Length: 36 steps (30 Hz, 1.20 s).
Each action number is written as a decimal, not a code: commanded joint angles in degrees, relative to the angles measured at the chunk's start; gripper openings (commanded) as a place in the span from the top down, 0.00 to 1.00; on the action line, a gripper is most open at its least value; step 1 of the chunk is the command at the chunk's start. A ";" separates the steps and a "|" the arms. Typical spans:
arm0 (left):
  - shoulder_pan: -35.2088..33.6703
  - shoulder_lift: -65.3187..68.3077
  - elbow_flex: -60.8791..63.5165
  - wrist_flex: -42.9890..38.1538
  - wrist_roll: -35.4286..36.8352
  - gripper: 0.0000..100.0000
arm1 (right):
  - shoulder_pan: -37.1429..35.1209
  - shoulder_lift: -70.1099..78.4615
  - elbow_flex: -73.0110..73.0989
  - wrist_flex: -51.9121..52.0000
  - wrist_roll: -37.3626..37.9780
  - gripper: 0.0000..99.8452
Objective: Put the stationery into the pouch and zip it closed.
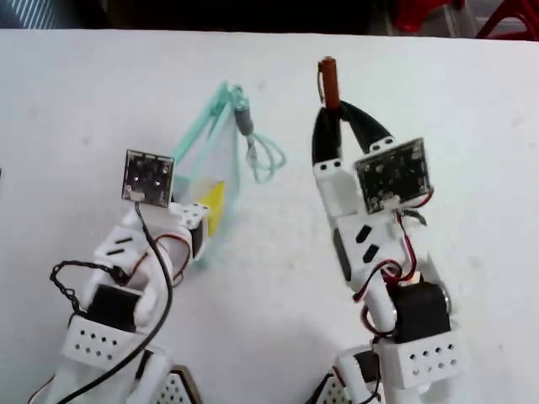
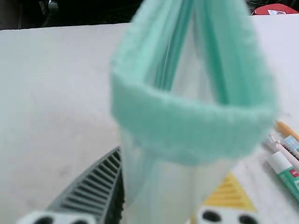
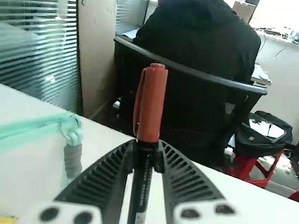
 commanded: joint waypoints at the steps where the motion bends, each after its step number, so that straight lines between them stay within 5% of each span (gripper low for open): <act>1: 0.22 0.13 -0.35 -1.41 0.53 0.80 | -3.56 0.48 -5.98 -1.89 -4.13 0.98; 8: 1.36 0.13 -0.35 -1.41 0.35 0.77 | -18.86 6.29 -19.34 -5.14 4.22 0.98; 22: 6.81 0.13 -0.26 0.26 -3.96 0.77 | -19.47 23.87 -32.88 -2.24 -4.57 0.98; 36: 6.64 0.13 -0.26 0.35 -4.13 0.77 | -24.66 26.42 -24.26 -9.89 -0.53 0.98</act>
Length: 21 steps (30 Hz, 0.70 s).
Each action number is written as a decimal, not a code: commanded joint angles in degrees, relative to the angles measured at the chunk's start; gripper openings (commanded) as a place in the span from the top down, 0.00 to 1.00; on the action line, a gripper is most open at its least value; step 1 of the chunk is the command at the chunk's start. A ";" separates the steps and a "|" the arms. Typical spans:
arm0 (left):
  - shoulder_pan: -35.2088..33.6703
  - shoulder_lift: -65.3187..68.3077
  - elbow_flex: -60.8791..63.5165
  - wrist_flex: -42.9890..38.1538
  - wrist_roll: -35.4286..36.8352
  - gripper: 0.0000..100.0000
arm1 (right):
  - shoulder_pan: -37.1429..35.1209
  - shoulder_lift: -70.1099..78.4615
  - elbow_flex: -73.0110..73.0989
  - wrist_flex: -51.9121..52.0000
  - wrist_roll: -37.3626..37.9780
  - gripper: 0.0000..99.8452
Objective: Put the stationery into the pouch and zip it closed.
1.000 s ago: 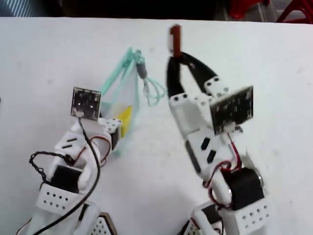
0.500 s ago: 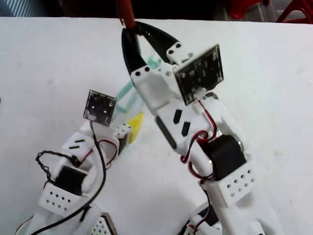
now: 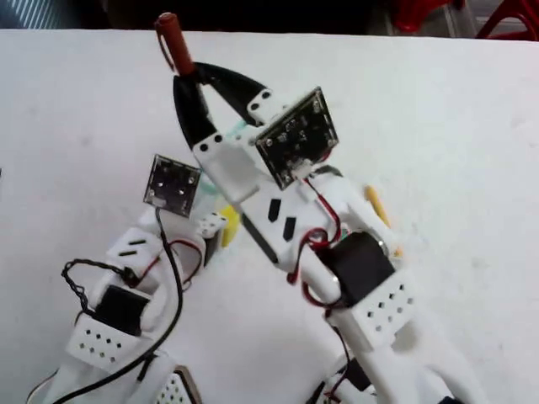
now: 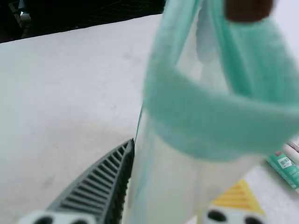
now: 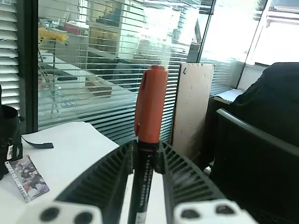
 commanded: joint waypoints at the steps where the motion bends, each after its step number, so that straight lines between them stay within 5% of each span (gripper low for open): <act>1: 1.10 0.04 -0.26 0.26 -0.53 0.77 | -0.22 2.68 0.18 -2.59 0.88 0.98; 21: -3.30 0.04 -0.26 -1.05 -0.18 0.77 | 2.68 -0.22 0.35 12.62 0.62 0.98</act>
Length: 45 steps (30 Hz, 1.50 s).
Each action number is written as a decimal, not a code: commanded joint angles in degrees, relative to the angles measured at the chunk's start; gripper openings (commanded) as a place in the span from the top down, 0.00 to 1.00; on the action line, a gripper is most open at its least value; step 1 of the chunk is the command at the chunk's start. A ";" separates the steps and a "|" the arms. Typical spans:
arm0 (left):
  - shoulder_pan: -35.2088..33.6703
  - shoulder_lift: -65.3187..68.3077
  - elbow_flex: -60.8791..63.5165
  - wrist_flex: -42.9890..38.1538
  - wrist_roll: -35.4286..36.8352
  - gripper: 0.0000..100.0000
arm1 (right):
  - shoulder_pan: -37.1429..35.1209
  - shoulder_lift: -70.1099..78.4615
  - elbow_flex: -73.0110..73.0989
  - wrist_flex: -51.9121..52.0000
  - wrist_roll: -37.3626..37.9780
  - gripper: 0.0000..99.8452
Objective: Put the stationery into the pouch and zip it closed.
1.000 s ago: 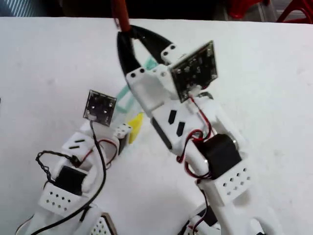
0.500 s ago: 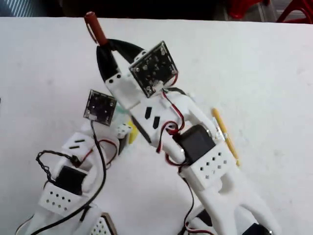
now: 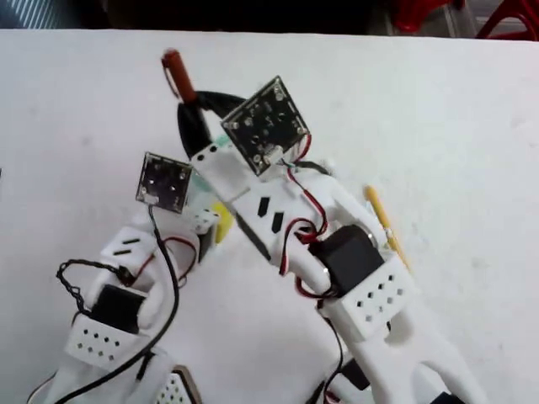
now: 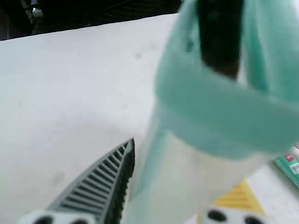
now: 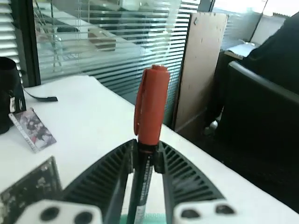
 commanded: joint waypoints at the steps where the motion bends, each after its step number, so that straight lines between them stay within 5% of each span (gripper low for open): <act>1: -0.57 0.04 -0.26 -1.05 -0.18 0.77 | 2.24 -1.19 -0.35 2.42 0.44 0.98; 25: -0.57 0.04 -0.26 -0.79 -0.18 0.77 | 2.86 -8.40 -0.26 19.30 0.97 0.98; 33: -0.57 0.04 -0.26 -0.79 -0.18 0.77 | 2.68 -8.13 -0.26 19.38 0.88 0.76; 45: -0.57 0.04 -0.26 -0.70 -0.18 0.77 | 2.86 -8.57 -0.35 19.38 0.97 0.76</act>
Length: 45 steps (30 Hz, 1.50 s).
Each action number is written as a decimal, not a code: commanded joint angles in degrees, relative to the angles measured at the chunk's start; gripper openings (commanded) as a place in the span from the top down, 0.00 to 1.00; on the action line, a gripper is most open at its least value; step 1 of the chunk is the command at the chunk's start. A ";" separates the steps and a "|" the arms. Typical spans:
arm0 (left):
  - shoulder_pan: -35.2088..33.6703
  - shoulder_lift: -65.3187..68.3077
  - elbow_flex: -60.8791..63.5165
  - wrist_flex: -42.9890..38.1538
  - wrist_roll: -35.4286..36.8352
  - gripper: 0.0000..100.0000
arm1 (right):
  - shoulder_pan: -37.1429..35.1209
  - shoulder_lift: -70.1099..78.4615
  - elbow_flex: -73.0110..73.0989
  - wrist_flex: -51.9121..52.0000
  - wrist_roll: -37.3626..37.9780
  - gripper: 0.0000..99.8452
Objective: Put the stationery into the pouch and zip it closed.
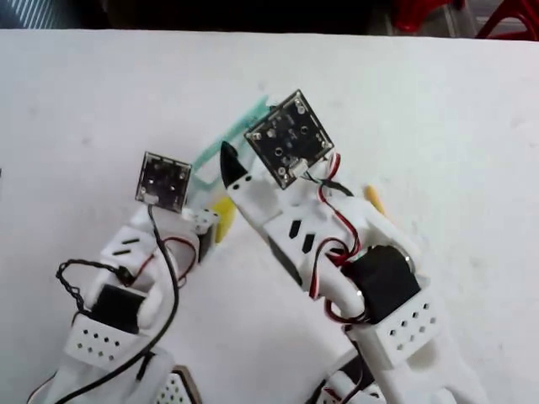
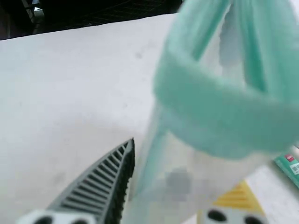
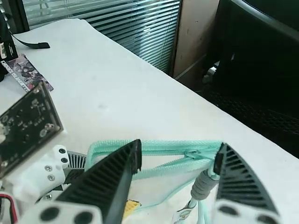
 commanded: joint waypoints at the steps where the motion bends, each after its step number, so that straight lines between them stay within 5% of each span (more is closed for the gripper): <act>1: -0.40 0.04 -0.26 -0.70 -0.18 0.77 | 0.75 -1.36 -0.53 0.22 0.62 0.76; 10: -0.75 0.04 -0.35 -0.70 -0.09 0.78 | 22.37 -0.75 -4.13 -0.22 0.62 0.76; 16: -7.96 0.04 -1.67 -1.32 5.63 0.79 | 33.98 4.35 0.44 4.70 0.97 0.76; 20: -4.70 0.04 -1.67 0.26 3.16 0.79 | 34.68 9.98 3.78 4.79 8.88 0.78; 26: -4.35 0.04 -1.67 0.26 2.90 0.79 | 35.91 18.42 5.01 4.62 13.01 0.94; 33: -4.35 0.04 -1.67 0.26 2.73 0.79 | 33.27 30.11 4.48 0.13 15.12 0.83; 45: -4.44 0.04 -1.67 0.44 2.73 0.79 | 32.66 57.63 -12.40 4.26 15.03 0.83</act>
